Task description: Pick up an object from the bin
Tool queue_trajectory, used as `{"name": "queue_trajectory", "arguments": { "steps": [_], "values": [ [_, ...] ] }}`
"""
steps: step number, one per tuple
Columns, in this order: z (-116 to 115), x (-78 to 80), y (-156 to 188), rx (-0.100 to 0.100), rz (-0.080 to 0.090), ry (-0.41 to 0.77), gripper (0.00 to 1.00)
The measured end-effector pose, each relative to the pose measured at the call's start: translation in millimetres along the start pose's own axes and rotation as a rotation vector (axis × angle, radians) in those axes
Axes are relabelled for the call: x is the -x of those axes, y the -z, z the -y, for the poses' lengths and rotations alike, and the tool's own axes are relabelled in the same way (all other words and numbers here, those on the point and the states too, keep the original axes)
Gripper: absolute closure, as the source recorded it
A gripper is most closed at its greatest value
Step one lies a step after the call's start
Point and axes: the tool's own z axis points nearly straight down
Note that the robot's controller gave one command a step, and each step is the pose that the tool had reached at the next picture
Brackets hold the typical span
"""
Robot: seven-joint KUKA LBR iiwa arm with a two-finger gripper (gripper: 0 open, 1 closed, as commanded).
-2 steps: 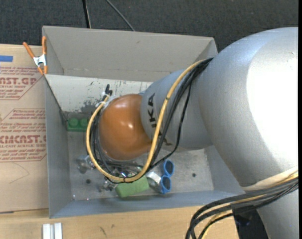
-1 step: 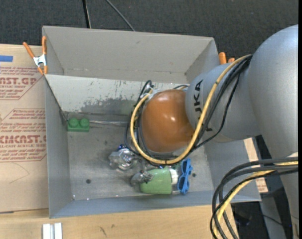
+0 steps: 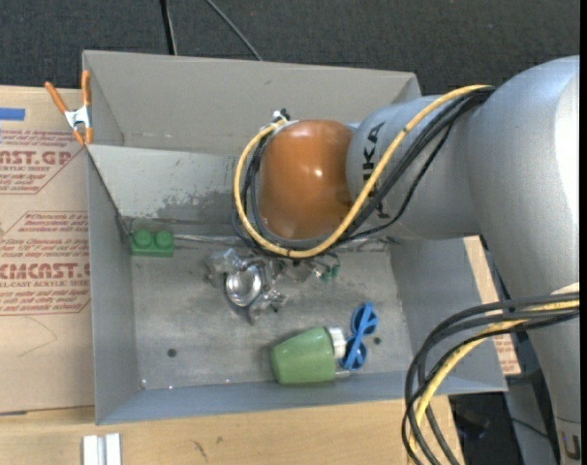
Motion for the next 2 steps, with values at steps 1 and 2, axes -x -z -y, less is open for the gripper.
{"name": "queue_trajectory", "arguments": {
  "steps": [1,2],
  "values": [
    [24,-1.4,1,0.003,0.012,-0.258,0.00],
    [55,-18.3,2,-0.008,0.032,-0.028,0.00]
  ]
}}
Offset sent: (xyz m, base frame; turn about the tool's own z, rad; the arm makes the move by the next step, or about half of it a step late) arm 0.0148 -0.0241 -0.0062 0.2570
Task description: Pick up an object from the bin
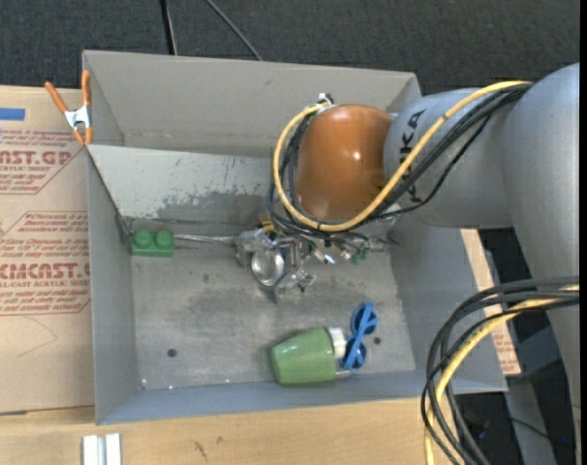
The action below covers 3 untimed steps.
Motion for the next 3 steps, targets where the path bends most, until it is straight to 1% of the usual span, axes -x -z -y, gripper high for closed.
{"name": "queue_trajectory", "arguments": {
  "steps": [1,2,3],
  "values": [
    [5,-6.2,1,-0.003,-0.020,0.000,1.00],
    [-22,-24.7,172,-0.007,-0.009,0.050,1.00],
    [-50,-57.3,102,0.005,-0.020,0.304,1.00]
  ]
}}
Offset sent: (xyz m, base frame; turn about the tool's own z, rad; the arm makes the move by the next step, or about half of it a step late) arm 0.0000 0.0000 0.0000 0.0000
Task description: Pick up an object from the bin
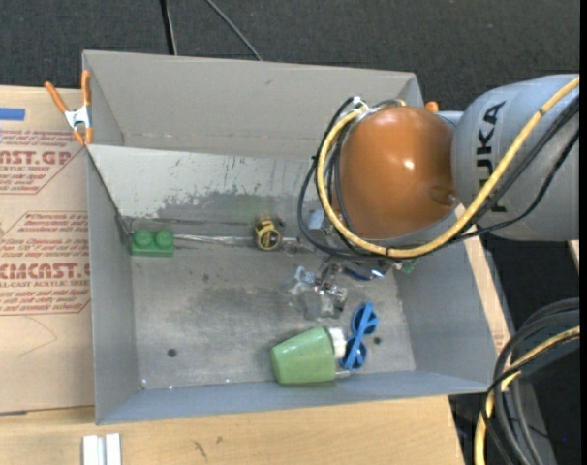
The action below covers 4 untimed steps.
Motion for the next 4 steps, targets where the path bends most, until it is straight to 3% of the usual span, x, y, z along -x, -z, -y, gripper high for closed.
{"name": "queue_trajectory", "arguments": {
  "steps": [1,2,3,4],
  "values": [
    [1,0.9,2,-0.003,0.004,-0.002,0.00],
    [-26,-21.3,-75,0.003,0.000,0.248,0.00],
    [-31,-25.9,-109,0.001,-0.006,0.464,0.00],
    [-30,-23.4,-107,-0.005,0.001,0.464,1.00]
  ]
}}
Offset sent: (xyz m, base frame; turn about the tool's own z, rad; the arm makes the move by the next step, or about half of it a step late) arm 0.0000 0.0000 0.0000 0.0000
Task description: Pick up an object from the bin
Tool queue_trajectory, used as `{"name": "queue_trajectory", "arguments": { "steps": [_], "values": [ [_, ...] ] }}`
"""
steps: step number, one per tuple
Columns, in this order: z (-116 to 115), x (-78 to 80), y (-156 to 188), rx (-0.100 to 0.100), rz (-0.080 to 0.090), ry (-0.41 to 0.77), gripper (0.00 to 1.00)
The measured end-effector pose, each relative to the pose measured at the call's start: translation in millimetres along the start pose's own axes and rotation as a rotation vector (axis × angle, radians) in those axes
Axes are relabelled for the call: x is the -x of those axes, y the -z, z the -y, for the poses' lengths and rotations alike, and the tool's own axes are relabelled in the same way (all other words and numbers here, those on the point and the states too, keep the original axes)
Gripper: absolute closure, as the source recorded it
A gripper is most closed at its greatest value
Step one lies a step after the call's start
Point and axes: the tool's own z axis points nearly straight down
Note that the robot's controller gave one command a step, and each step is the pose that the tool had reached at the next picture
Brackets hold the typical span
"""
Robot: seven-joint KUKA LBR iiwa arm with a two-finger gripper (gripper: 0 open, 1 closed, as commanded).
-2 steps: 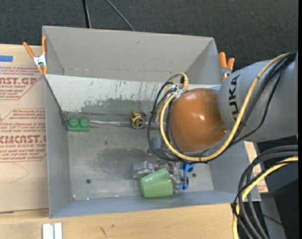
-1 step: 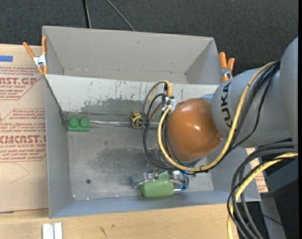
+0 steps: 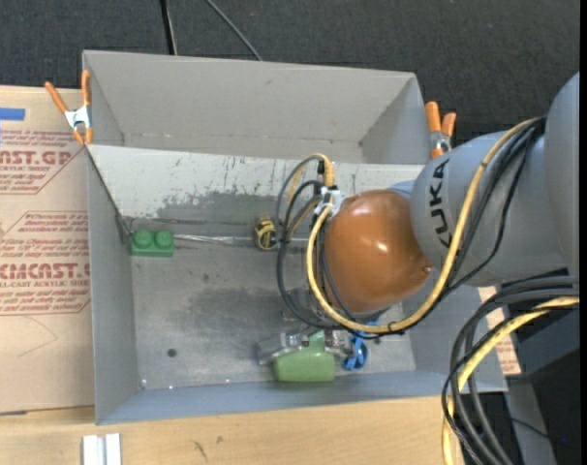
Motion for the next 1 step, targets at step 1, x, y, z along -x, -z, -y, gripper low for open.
{"name": "queue_trajectory", "arguments": {
  "steps": [1],
  "values": [
    [5.2,-3.8,137.6,-0.007,0.002,-0.038,1.00]
  ]
}}
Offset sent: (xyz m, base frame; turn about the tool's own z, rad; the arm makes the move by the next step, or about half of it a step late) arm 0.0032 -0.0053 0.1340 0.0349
